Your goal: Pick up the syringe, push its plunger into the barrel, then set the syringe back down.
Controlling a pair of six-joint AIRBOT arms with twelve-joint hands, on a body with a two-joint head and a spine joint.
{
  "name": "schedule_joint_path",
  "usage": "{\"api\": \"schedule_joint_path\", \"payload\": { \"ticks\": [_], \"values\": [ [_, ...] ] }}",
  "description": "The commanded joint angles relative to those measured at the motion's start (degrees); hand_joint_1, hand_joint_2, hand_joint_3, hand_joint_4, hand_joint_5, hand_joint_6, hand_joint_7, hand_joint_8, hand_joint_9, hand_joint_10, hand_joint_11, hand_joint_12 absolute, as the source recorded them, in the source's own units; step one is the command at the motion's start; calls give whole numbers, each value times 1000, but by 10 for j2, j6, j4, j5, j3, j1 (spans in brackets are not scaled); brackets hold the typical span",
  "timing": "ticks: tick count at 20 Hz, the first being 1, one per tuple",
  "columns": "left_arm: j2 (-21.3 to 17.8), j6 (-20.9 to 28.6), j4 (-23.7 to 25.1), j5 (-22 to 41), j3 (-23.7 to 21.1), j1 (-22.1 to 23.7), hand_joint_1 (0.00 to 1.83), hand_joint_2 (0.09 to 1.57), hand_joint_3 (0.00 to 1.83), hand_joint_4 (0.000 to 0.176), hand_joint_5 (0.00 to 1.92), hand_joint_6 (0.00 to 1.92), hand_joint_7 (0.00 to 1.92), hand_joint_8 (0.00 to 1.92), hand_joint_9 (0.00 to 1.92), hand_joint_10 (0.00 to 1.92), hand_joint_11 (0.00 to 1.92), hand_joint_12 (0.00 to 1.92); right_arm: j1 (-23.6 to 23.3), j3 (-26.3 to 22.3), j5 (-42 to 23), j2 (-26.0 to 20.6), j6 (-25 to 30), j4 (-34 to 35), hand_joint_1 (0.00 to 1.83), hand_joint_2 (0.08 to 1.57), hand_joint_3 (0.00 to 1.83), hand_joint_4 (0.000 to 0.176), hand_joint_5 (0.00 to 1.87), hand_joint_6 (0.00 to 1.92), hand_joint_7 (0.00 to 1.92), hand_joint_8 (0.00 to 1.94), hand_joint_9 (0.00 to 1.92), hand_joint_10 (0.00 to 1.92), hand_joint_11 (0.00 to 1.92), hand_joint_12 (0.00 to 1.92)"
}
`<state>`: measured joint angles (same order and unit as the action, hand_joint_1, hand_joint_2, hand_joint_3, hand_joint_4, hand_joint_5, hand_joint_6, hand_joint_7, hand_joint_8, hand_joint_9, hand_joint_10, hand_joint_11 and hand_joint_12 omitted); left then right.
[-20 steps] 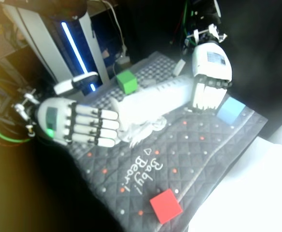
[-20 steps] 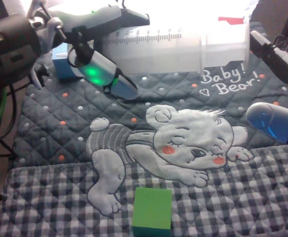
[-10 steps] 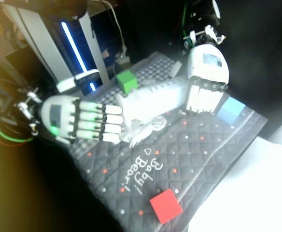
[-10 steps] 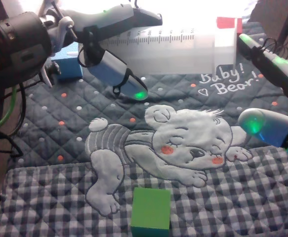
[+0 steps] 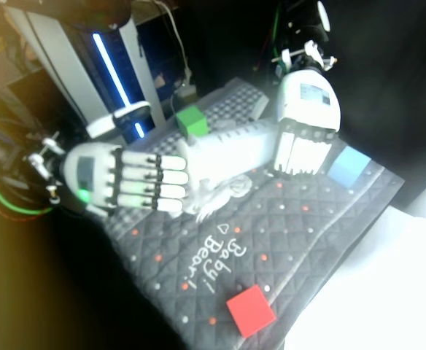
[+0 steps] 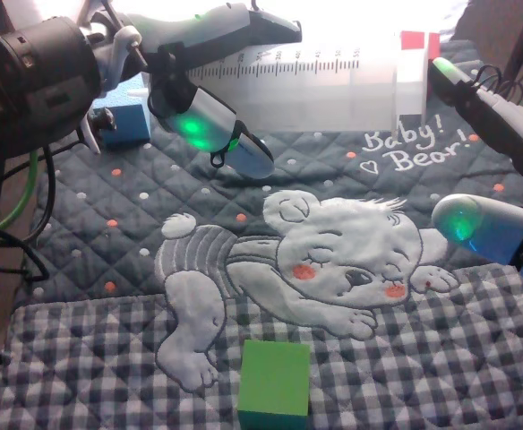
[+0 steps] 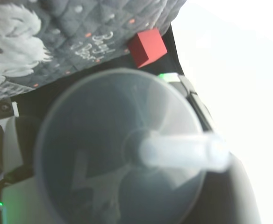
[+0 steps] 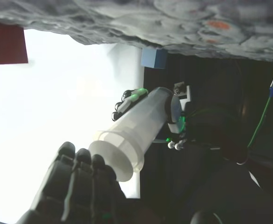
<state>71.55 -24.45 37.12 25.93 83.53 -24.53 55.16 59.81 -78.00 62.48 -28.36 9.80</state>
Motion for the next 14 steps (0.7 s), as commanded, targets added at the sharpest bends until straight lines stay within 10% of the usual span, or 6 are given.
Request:
{"api": "schedule_joint_path", "payload": {
  "ticks": [1, 14],
  "values": [
    [3, 0, -9, 63, -3, 5, 1630, 1129, 0, 0, 1301, 1921, 1541, 1921, 1619, 1921, 1632, 1921, -9, -3, -57, 5, 10, -48, 0, 1026, 16, 0, 0, 0, 0, 0, 0, 0, 0, 0],
    [-27, 0, -11, 55, -3, 4, 1649, 1130, 2, 0, 1204, 1921, 1466, 1921, 1566, 1921, 1591, 1921, -9, -4, -49, -55, 19, -67, 0, 1042, 7, 0, 15, 4, 0, 0, 0, 0, 0, 0]
  ]
}}
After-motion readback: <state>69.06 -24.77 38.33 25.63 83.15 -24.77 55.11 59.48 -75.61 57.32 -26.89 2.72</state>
